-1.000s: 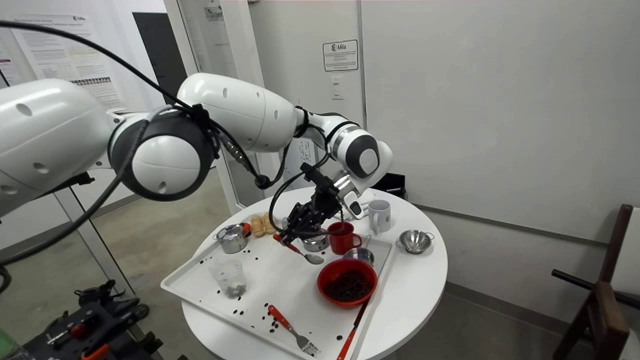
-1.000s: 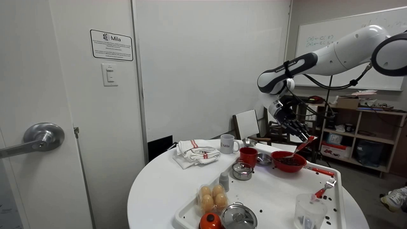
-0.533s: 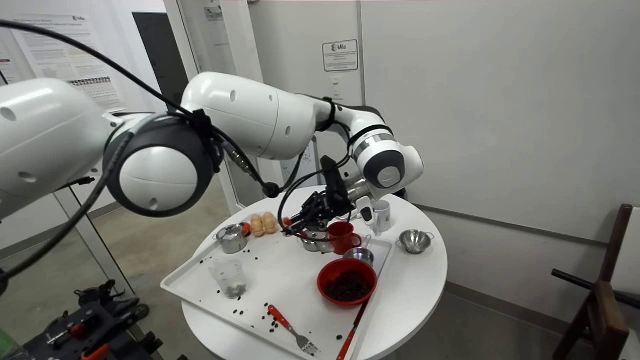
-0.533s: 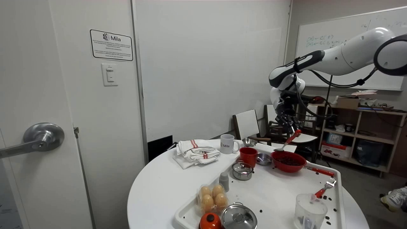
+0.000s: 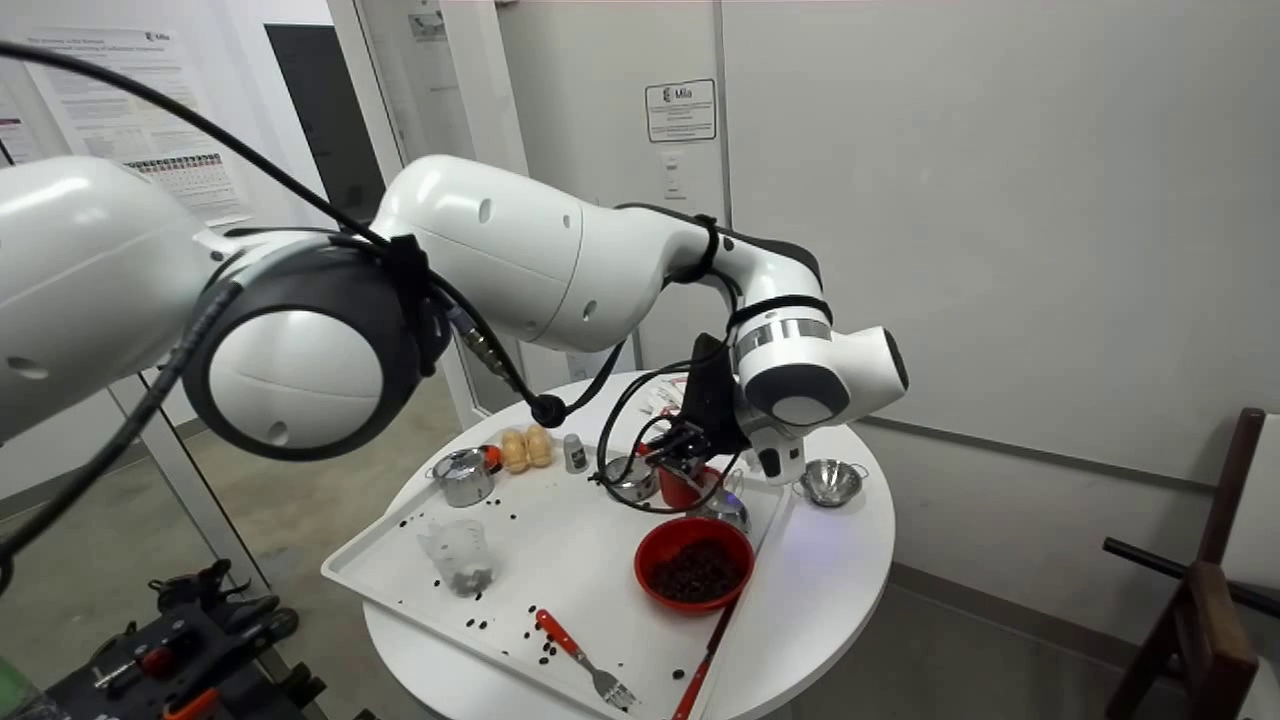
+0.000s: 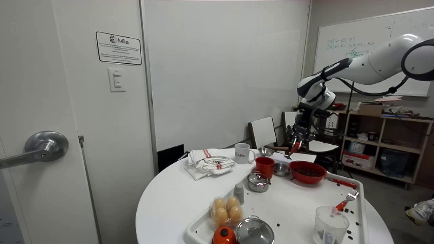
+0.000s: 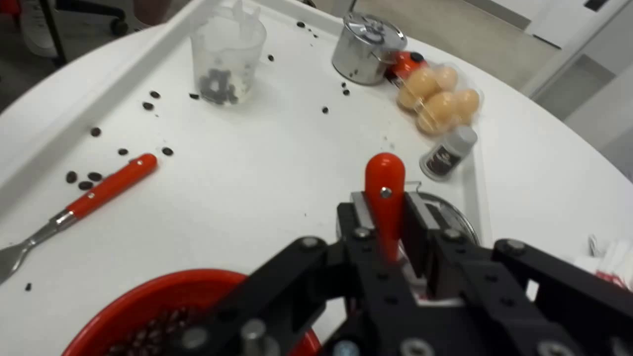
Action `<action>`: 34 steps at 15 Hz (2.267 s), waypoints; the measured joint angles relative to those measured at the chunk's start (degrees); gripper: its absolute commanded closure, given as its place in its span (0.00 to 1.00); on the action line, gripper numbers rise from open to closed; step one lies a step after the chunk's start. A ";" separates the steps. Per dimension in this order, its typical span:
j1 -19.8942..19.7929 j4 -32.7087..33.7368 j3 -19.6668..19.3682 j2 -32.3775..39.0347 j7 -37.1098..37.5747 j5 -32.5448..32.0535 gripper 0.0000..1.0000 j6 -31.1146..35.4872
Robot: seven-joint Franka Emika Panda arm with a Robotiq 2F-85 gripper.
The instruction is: Pick the spoon and mix the contents of the bowl
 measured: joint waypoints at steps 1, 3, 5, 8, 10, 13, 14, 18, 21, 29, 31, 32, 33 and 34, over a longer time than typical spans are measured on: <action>-0.27 -1.19 -0.11 -0.11 0.60 1.03 0.93 3.07; -0.76 -4.50 -0.21 -0.88 1.41 3.36 0.93 9.36; -1.16 -9.14 -0.23 -2.68 1.58 6.36 0.94 15.67; -1.29 -16.37 -0.03 -6.37 1.51 12.48 0.80 24.42; -1.28 -19.88 0.17 -8.61 1.44 14.50 0.94 27.07; -0.93 -21.16 -0.61 -9.66 0.81 14.72 0.94 25.52; -0.83 -21.22 -1.08 -9.74 0.07 14.71 0.93 24.33; -1.32 -24.38 -1.68 -12.81 -3.28 14.00 0.94 22.82; -1.62 -28.17 -2.26 -16.65 -5.66 14.12 0.94 22.09; 0.90 -33.96 -5.79 -20.83 -8.98 13.35 0.94 10.69; 2.23 -33.96 -6.33 -20.12 -8.07 12.44 0.94 8.46; 2.94 -33.86 -6.54 -19.53 -7.30 12.03 0.94 7.59; 3.61 -33.65 -6.70 -18.80 -6.40 11.66 0.94 6.74; 4.15 -33.26 -6.82 -17.91 -5.55 11.43 0.94 5.86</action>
